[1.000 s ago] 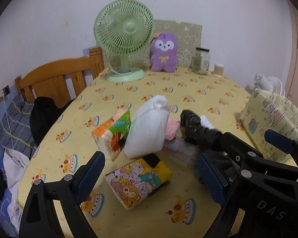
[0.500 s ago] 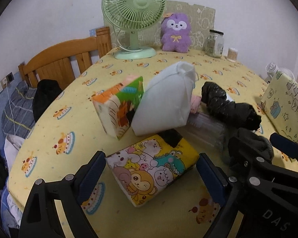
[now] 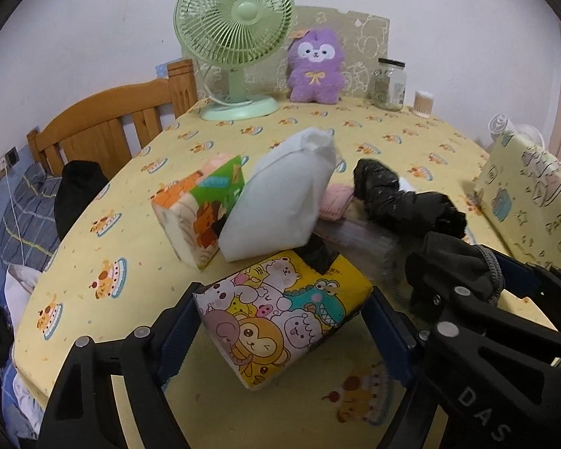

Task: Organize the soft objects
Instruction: 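Grasp the cartoon tissue pack with the left tool while the right tool grasps the grey knit glove, then carry the tissue pack and grey glove over the yellow patterned box with both tools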

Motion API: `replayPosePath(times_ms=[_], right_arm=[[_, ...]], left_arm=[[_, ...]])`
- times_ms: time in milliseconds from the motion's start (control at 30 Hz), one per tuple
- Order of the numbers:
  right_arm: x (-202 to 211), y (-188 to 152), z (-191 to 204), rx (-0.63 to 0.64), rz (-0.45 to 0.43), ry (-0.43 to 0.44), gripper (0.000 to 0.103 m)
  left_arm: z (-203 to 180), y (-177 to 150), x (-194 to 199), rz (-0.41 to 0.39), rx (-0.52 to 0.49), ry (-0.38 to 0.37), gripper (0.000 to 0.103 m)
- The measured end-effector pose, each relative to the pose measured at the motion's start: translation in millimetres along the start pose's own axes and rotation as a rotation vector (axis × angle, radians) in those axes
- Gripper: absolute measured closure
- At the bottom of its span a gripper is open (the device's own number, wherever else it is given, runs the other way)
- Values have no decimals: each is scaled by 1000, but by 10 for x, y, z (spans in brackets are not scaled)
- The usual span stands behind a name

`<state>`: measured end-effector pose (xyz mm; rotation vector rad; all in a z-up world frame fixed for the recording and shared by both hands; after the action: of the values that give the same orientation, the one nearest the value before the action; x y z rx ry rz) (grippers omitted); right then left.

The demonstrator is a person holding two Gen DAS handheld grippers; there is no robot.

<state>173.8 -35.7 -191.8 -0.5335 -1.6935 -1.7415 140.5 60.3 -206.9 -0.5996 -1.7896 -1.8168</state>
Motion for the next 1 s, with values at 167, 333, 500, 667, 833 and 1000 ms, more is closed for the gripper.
replayPosePath(times_ms=[167, 333, 500, 667, 833, 1000], right_arm=[[124, 87, -32, -5, -32, -12, 43], [284, 185, -51, -3, -66, -14, 43], [439, 291, -99, -13, -99, -19, 43], [606, 402, -129, -15, -133, -23, 43], [769, 510, -154, -16, -167, -24, 43], [941, 619, -176, -1, -195, -29, 43]], left_arm=[[-50, 107, 117, -30, -2, -6, 18], [-112, 201, 248, -60, -1, -13, 18], [-178, 324, 371, -91, -10, -4, 18], [-234, 416, 503, -122, -2, -16, 18], [-285, 514, 658, -158, -1, -16, 18], [-319, 610, 806, -185, -4, -17, 18]])
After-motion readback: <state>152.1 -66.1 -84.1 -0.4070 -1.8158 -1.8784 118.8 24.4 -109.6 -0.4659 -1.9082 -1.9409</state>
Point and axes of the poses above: each gripper's, at about its wrist camera, not at the fingertips, and x roughly against the way its jaws point, z to its left, y to its top, the point moved 7 cm from there along -x, roughly the way its jaws point, and after that the axes turned 3 degrees about -z, right-handed, at the moved point
